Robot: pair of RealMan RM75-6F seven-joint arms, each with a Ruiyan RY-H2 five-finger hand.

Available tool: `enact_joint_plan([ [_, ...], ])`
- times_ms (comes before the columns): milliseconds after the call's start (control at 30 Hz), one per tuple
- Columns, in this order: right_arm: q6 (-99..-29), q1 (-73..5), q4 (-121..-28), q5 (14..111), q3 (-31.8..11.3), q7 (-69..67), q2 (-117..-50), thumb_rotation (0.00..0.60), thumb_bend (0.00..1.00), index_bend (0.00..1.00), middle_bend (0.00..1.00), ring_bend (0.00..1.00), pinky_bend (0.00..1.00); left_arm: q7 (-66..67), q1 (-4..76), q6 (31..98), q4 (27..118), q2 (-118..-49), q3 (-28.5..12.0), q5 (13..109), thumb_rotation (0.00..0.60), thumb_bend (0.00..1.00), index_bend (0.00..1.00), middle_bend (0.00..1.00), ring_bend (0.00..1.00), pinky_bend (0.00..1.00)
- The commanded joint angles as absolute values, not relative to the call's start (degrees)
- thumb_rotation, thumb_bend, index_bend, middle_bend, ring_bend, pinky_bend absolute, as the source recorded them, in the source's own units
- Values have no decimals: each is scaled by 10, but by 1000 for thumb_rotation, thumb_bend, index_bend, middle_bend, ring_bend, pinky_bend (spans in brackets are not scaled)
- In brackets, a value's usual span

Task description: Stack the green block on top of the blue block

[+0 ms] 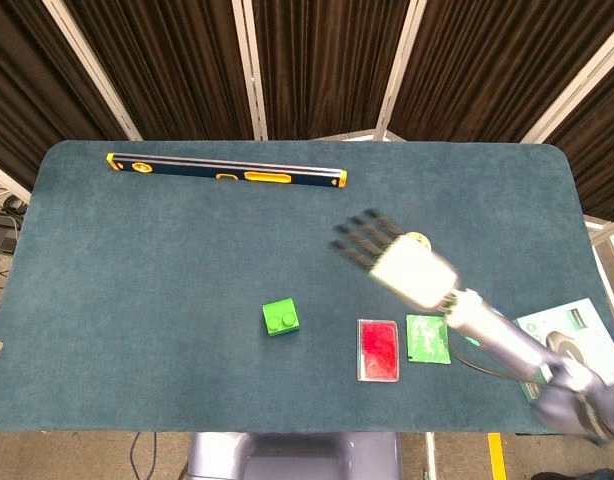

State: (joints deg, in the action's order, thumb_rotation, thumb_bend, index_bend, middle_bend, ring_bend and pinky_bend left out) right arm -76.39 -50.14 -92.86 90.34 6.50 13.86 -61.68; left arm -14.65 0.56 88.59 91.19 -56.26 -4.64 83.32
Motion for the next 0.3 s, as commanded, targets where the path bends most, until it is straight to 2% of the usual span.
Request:
enact_joint_plan([
  [33,-868,-362,-1000,806,73,160,-588,600,0,0,0,0,0,-151,1,897,907,-565,-44,845,600,0,0,0,0,0],
  [300,-926,-259,-982,776,69,137,-613,600,0,0,0,0,0,-146,-1,915,920,-566,-35,878,600,0,0,0,0,0],
])
